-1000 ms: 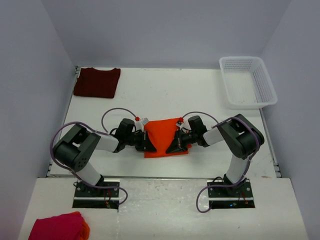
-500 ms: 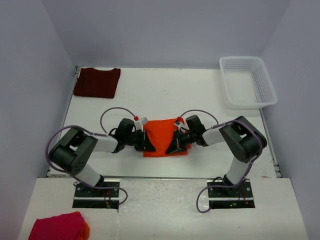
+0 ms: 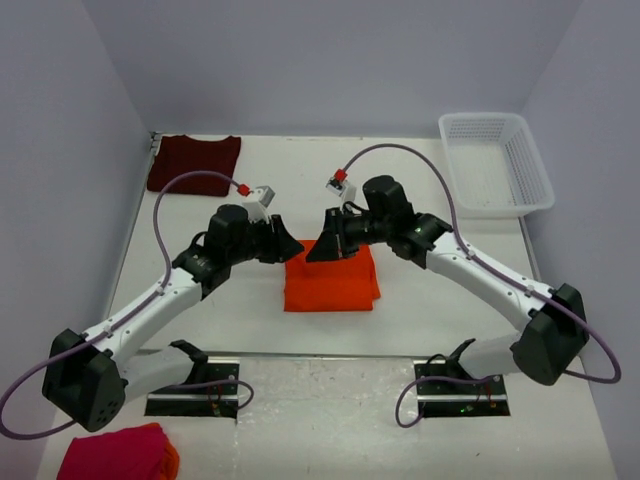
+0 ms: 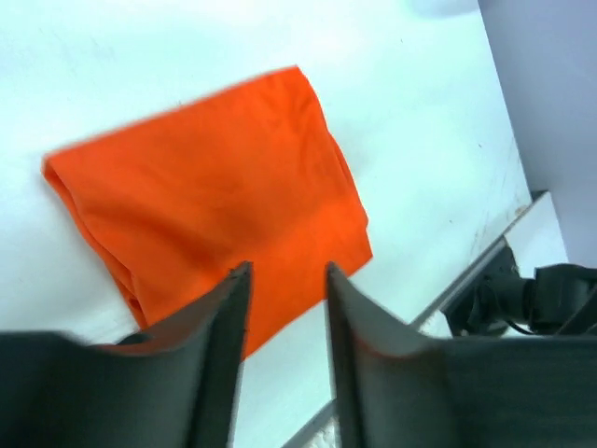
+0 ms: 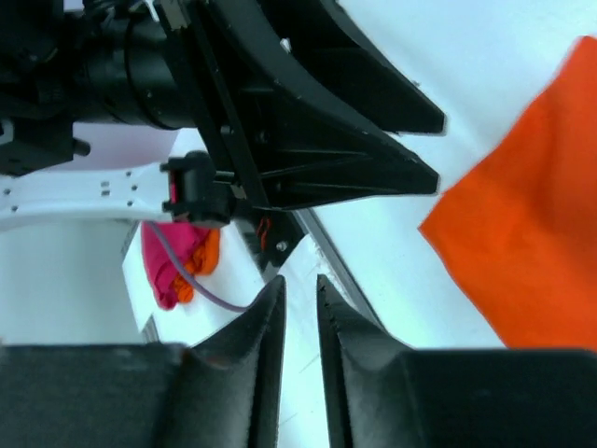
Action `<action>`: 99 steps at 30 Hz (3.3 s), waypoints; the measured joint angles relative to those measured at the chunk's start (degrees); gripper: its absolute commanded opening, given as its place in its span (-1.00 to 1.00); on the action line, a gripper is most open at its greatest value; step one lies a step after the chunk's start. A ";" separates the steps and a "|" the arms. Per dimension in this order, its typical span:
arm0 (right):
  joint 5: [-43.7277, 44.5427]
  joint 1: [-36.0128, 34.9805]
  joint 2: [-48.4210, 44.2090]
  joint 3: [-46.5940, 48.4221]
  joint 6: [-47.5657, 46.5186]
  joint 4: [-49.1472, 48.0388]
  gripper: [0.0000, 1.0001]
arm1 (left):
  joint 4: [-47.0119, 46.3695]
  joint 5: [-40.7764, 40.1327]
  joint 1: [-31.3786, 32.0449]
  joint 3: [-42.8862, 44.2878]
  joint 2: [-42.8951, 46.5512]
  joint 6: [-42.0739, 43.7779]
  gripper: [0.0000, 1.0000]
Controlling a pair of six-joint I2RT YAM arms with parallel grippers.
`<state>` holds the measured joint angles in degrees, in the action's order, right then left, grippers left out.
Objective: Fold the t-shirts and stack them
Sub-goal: Put the neatly folded tshirt into the corner of the board with the left arm
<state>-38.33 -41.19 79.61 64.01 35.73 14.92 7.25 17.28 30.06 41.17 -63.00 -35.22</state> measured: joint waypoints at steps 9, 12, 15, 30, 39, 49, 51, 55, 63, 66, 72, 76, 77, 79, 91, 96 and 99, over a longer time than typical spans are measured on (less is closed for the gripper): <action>22.62 0.39 -7.08 1.77 -5.35 16.65 0.07 | 2.40 6.34 -6.84 -1.31 -8.57 1.84 0.90; 25.55 0.76 -11.32 -0.61 -6.14 19.39 0.10 | 2.47 10.03 -12.20 -5.14 -10.10 1.84 0.86; 26.64 1.64 -16.83 -2.56 -6.73 20.92 0.11 | 1.79 11.89 -13.46 -6.49 -10.88 1.79 0.86; 25.49 6.84 -31.08 -9.62 -7.91 21.92 0.12 | -13.29 19.41 -13.49 -11.39 -20.90 -2.62 0.82; 23.69 7.82 -32.44 -10.67 -8.22 21.97 0.14 | -17.11 20.48 -13.31 -11.41 -22.99 -3.23 0.79; 22.18 8.68 -33.70 -11.04 -8.35 21.99 0.15 | -17.92 19.87 -12.96 -11.45 -23.43 -3.41 0.78; 22.12 8.74 -34.01 -11.04 -8.35 21.99 0.15 | -19.08 19.63 -12.35 -11.43 -24.00 -3.80 0.77; 22.08 9.01 -34.80 -11.04 -8.33 21.99 0.15 | -23.96 18.78 -8.41 -11.02 -26.88 -6.34 0.73; 21.97 9.09 -37.66 -12.33 -7.87 21.94 0.15 | -35.52 15.93 0.92 -7.21 -40.50 -13.16 -1.00; 21.84 9.11 -39.12 -13.94 -7.41 22.05 0.15 | -39.10 18.67 0.87 -6.49 -43.74 -15.69 -1.00; 21.81 9.11 -39.56 -15.32 -7.17 22.10 0.16 | -38.75 19.17 1.18 -3.87 -45.11 -15.80 -1.00; 21.84 9.11 -39.01 -15.78 -7.17 22.16 0.16 | -31.12 15.37 1.86 -2.34 -41.59 -12.50 -1.00; 21.84 9.14 -38.77 -15.78 -7.19 22.16 0.15 | -27.74 13.18 1.92 -1.79 -40.02 -10.95 -1.00; 21.84 9.14 -38.32 -15.78 -7.23 22.14 0.16 | -19.04 7.41 1.95 -0.17 -36.06 -7.48 -1.00; 17.51 9.33 -33.75 -15.78 -8.52 21.46 0.16 | 15.69 -26.60 -1.95 24.83 -28.59 14.40 -1.00; 15.63 9.33 -33.35 -15.52 -10.14 21.81 0.16 | 18.23 -30.91 -7.34 33.24 -34.88 20.98 -1.00; 14.53 9.33 -33.38 -15.37 -10.82 21.92 0.15 | 18.69 -32.96 -9.53 37.66 -39.10 24.44 -1.00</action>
<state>-23.79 -31.86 46.24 48.64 24.91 36.84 25.93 -15.68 20.53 78.83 -102.10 -10.79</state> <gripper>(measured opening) 0.578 0.030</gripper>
